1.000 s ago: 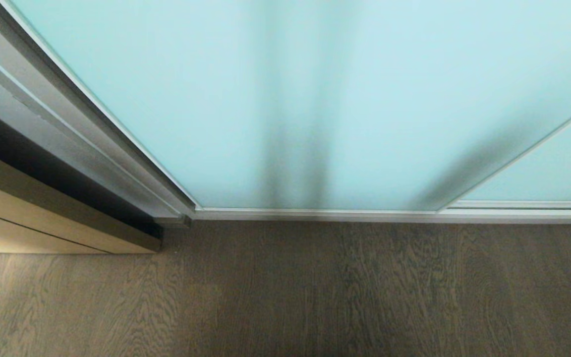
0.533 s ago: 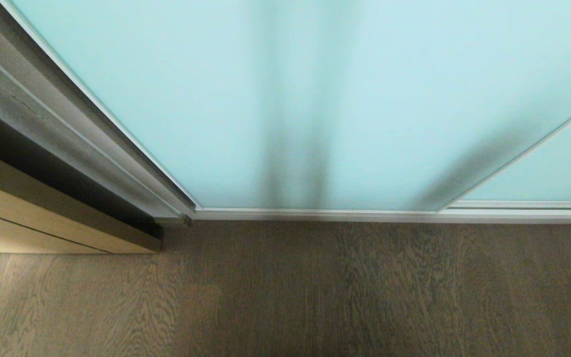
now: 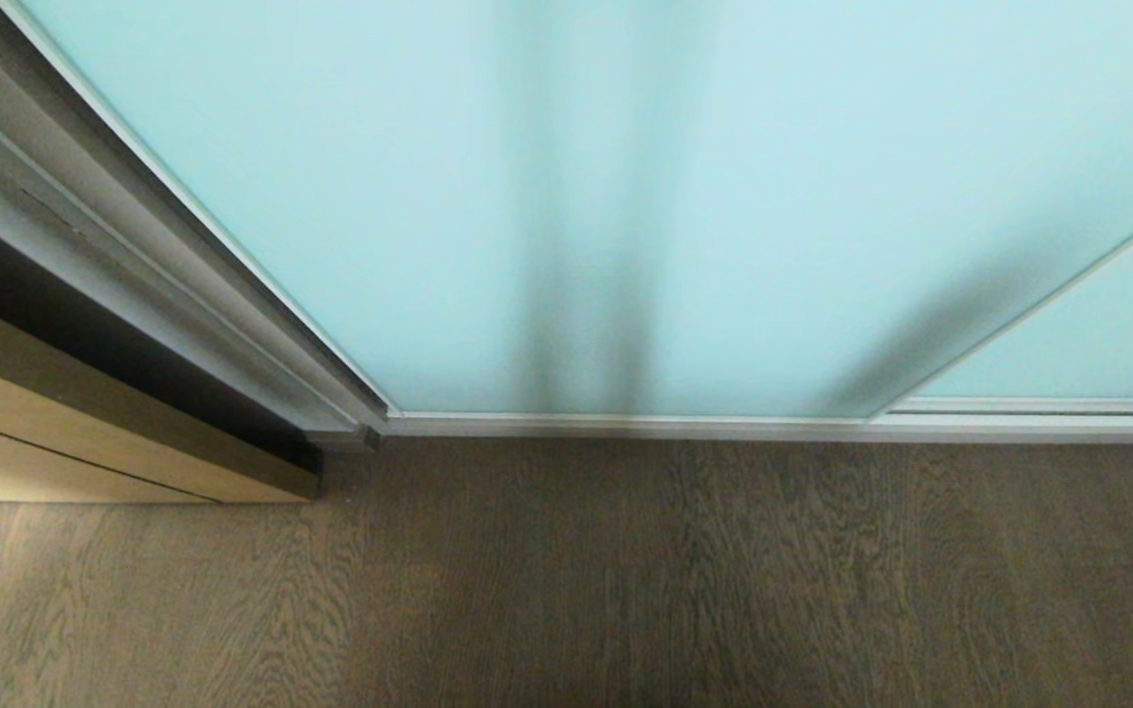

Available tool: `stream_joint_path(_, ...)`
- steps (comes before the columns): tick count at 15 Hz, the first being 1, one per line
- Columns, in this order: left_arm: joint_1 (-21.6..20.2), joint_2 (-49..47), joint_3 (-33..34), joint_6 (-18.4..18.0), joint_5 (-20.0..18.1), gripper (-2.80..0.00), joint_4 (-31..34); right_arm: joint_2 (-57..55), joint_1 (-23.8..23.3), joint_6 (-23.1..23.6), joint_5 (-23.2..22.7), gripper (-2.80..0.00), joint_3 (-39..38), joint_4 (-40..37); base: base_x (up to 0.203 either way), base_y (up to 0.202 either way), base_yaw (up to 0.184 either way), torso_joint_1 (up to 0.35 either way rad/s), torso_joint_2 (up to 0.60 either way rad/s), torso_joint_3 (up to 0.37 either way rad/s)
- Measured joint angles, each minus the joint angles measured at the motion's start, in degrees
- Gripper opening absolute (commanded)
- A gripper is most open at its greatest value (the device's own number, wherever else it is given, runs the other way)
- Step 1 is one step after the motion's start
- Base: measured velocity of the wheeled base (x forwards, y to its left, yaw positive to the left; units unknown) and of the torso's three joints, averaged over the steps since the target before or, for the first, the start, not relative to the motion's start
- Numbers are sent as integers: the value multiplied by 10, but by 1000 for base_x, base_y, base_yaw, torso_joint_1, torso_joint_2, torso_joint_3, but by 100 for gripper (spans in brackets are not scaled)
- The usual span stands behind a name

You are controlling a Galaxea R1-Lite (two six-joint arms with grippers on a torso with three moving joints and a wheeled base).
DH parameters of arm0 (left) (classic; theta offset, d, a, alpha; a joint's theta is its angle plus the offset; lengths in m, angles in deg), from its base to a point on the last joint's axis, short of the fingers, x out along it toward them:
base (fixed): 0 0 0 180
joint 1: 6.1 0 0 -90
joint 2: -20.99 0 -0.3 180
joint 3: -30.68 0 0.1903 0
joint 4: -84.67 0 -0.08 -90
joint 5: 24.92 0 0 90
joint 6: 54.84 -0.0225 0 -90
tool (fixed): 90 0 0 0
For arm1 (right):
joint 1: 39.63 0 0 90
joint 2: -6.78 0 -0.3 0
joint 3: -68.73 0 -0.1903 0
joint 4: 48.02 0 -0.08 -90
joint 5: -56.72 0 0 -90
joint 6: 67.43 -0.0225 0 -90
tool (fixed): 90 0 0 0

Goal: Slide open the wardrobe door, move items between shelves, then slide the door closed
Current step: Open the door

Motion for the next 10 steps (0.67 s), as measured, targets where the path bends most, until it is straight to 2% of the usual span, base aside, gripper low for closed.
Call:
stream_joint_path(2,0,-38,-25,-1,-3,-280,-40,0,0,0,0,-280,0,0,0,0,0,0,0,0)
stream_joint_path(10,0,-152,-83,12,-14,-280,-81,0,0,0,0,-280,0,0,0,0,0,0,0,0)
